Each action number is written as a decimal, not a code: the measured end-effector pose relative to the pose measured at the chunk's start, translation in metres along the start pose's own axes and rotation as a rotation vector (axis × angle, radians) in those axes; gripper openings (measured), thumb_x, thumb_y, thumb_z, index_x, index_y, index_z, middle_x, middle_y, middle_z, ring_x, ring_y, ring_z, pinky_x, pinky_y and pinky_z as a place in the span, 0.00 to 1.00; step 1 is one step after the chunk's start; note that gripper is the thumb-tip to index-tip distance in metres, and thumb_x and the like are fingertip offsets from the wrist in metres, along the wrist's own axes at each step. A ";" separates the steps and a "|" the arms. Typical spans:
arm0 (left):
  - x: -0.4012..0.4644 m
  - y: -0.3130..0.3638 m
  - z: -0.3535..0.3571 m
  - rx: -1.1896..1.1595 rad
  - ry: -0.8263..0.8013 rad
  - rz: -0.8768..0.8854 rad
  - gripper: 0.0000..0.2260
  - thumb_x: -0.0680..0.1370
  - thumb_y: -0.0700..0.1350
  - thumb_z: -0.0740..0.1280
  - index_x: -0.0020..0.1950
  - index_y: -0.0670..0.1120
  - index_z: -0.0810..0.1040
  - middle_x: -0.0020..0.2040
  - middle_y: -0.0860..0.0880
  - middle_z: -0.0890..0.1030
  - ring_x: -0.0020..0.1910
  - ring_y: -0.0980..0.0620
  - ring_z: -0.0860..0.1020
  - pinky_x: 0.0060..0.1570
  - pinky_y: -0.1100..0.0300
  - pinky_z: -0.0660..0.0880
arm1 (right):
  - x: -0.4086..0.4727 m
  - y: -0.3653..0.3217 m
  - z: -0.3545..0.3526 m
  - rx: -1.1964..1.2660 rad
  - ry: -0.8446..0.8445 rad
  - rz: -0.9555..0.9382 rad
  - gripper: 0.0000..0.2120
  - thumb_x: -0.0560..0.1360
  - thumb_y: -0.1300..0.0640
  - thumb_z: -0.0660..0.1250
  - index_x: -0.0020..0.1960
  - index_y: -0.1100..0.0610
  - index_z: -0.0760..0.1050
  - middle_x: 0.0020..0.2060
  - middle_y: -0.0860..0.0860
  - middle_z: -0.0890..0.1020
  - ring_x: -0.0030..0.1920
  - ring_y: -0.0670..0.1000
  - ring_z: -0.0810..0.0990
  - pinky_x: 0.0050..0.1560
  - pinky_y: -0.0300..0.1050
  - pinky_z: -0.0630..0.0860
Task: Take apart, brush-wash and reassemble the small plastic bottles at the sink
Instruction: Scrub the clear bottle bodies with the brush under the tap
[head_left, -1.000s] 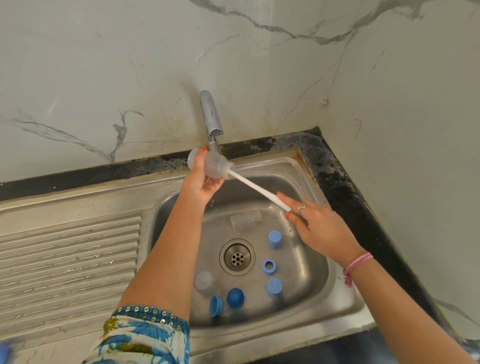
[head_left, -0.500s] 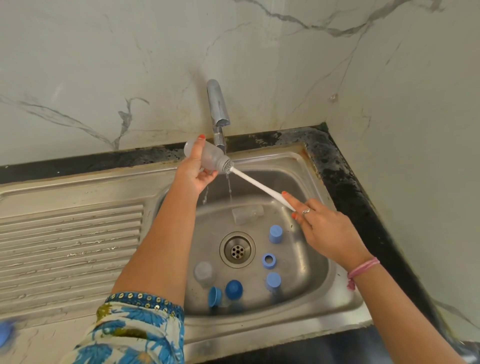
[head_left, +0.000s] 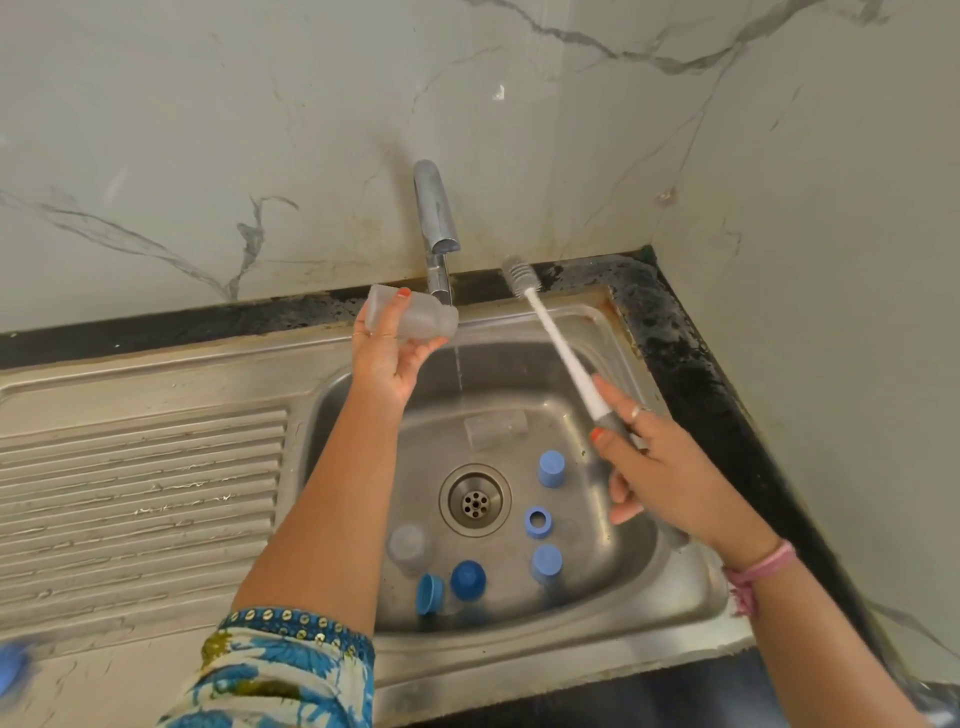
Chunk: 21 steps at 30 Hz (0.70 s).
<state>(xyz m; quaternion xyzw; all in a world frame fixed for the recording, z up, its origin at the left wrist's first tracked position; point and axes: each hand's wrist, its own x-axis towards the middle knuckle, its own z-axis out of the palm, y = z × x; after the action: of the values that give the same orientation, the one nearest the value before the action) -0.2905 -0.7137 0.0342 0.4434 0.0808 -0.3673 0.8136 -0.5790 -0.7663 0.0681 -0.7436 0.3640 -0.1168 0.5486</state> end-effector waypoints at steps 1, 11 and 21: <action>-0.003 -0.005 0.003 0.017 -0.009 -0.001 0.28 0.71 0.40 0.76 0.67 0.49 0.70 0.62 0.41 0.72 0.60 0.38 0.75 0.48 0.35 0.79 | -0.001 -0.006 0.010 -0.056 -0.012 -0.035 0.26 0.80 0.57 0.62 0.71 0.36 0.59 0.36 0.53 0.76 0.28 0.47 0.77 0.31 0.44 0.80; -0.005 -0.010 0.004 0.109 0.052 0.119 0.25 0.71 0.38 0.75 0.63 0.54 0.69 0.64 0.43 0.72 0.61 0.41 0.75 0.47 0.38 0.80 | -0.018 -0.006 0.065 -0.640 0.043 -0.200 0.27 0.82 0.54 0.56 0.79 0.48 0.51 0.46 0.49 0.72 0.40 0.49 0.75 0.45 0.44 0.77; -0.005 -0.005 -0.011 0.244 0.108 0.204 0.25 0.73 0.39 0.74 0.66 0.52 0.68 0.59 0.48 0.72 0.58 0.46 0.74 0.48 0.41 0.81 | 0.000 -0.027 0.076 -0.695 -0.032 -0.174 0.27 0.82 0.55 0.53 0.79 0.51 0.50 0.46 0.49 0.72 0.42 0.49 0.72 0.46 0.44 0.71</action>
<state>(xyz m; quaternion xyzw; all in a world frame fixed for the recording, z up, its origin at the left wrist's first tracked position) -0.2950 -0.7043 0.0266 0.5641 0.0336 -0.2654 0.7812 -0.5249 -0.7071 0.0643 -0.9158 0.3087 -0.0207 0.2562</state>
